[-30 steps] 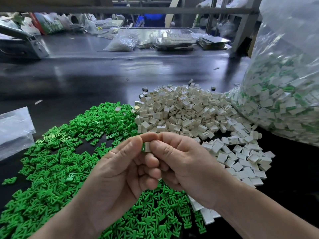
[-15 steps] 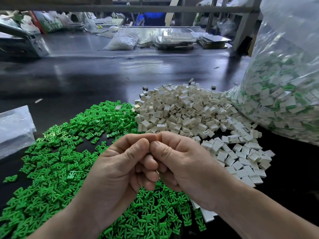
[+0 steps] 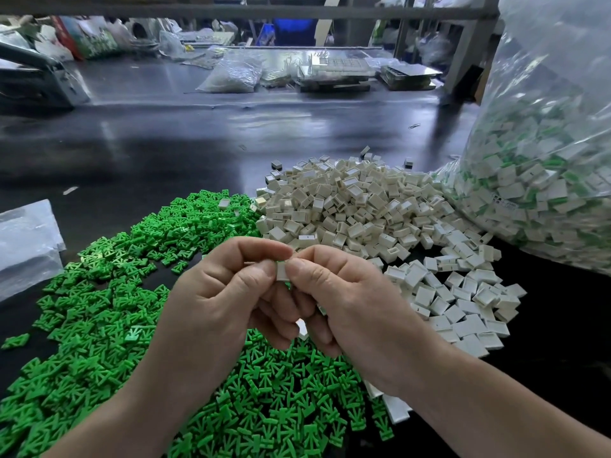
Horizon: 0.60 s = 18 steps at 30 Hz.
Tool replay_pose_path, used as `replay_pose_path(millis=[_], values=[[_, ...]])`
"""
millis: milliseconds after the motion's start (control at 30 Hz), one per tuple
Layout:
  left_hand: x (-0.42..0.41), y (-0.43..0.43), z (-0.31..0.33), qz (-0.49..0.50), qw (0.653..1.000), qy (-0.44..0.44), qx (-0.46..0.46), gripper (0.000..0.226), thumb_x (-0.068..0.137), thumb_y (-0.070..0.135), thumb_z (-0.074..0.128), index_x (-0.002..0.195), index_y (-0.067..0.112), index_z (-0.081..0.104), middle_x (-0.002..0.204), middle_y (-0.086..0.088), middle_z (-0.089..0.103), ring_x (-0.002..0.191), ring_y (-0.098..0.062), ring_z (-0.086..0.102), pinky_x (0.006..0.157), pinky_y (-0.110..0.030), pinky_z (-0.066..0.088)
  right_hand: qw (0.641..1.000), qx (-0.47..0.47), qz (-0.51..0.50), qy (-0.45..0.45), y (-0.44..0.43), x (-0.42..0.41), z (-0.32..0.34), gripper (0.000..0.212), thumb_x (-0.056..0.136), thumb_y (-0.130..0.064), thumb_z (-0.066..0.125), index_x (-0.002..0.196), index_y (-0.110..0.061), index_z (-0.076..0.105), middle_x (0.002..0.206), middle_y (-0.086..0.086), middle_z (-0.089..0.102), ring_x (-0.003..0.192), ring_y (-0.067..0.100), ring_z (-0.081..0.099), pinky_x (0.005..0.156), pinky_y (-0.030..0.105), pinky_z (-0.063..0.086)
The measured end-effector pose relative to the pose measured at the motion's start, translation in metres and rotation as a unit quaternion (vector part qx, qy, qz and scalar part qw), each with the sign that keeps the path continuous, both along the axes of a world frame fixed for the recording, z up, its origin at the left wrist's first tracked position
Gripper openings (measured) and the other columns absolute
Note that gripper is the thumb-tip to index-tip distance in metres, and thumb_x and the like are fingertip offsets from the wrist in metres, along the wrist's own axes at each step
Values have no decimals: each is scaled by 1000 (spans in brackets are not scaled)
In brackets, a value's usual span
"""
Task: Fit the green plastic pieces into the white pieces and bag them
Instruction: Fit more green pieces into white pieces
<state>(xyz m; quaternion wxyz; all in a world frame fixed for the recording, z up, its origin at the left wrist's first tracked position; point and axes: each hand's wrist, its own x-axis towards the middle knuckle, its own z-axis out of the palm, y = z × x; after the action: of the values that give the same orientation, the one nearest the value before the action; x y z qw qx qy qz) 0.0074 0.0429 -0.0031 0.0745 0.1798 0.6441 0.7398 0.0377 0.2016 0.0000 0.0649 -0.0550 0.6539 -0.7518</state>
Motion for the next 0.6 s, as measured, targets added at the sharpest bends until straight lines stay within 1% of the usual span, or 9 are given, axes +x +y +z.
replay_pose_path(millis=[133,200,267,300,333,367,400,500,600], values=[[-4,-7,-1,79,989,83,-96,22,92,18,50,98,30,67,65,-11,68,53,-25,65,48,-29,54,1000,6,-15,-6,7,0,4,20,91,-33,58,80,-17,61,69,9,49,45,13,38,40,22,32],[-8,-11,-6,124,964,141,-186,19,97,18,55,102,34,65,73,1,71,60,-11,66,52,-20,52,1000,-21,0,-18,10,-1,6,17,90,-28,58,77,-17,60,66,3,53,44,11,39,39,20,33],[-12,-11,-11,157,909,218,-318,21,94,29,60,113,39,63,88,16,68,76,2,62,59,-12,49,995,-81,32,-45,12,-3,9,13,87,-22,57,75,-17,59,64,2,54,43,11,40,37,19,31],[-13,-9,-13,153,873,253,-387,31,92,38,59,123,39,60,101,22,64,88,5,59,69,-12,49,988,-135,50,-64,14,-3,9,12,85,-19,56,75,-16,60,65,2,54,45,11,41,36,19,31],[-14,-6,-15,138,839,278,-447,43,90,46,57,132,37,56,114,20,60,101,3,53,82,-18,48,974,-202,67,-83,15,-5,11,10,82,-16,56,76,-15,63,69,4,55,47,12,45,34,19,33],[-15,-3,-17,123,810,291,-494,51,90,52,53,138,35,51,125,14,56,114,-5,48,91,-26,43,956,-263,79,-98,16,-7,12,7,78,-14,58,77,-15,65,74,6,57,51,13,49,34,18,35],[-15,-1,-18,109,786,303,-527,55,90,56,51,140,34,50,131,8,54,119,-12,44,93,-31,39,943,-304,82,-108,18,-8,14,5,75,-13,61,78,-14,65,79,8,59,53,14,52,34,18,38],[-16,0,-19,74,746,343,-566,41,91,54,55,125,33,64,126,1,58,114,-21,48,88,-40,41,942,-305,34,-138,22,-11,16,9,76,-20,63,80,-13,59,80,6,61,51,13,53,32,17,35],[-16,-1,-17,77,749,365,-548,23,85,45,65,100,30,74,117,0,62,107,-24,52,87,-43,43,958,-236,-3,-160,24,-13,13,8,89,-16,58,84,-15,53,73,2,56,46,9,46,31,16,31]])
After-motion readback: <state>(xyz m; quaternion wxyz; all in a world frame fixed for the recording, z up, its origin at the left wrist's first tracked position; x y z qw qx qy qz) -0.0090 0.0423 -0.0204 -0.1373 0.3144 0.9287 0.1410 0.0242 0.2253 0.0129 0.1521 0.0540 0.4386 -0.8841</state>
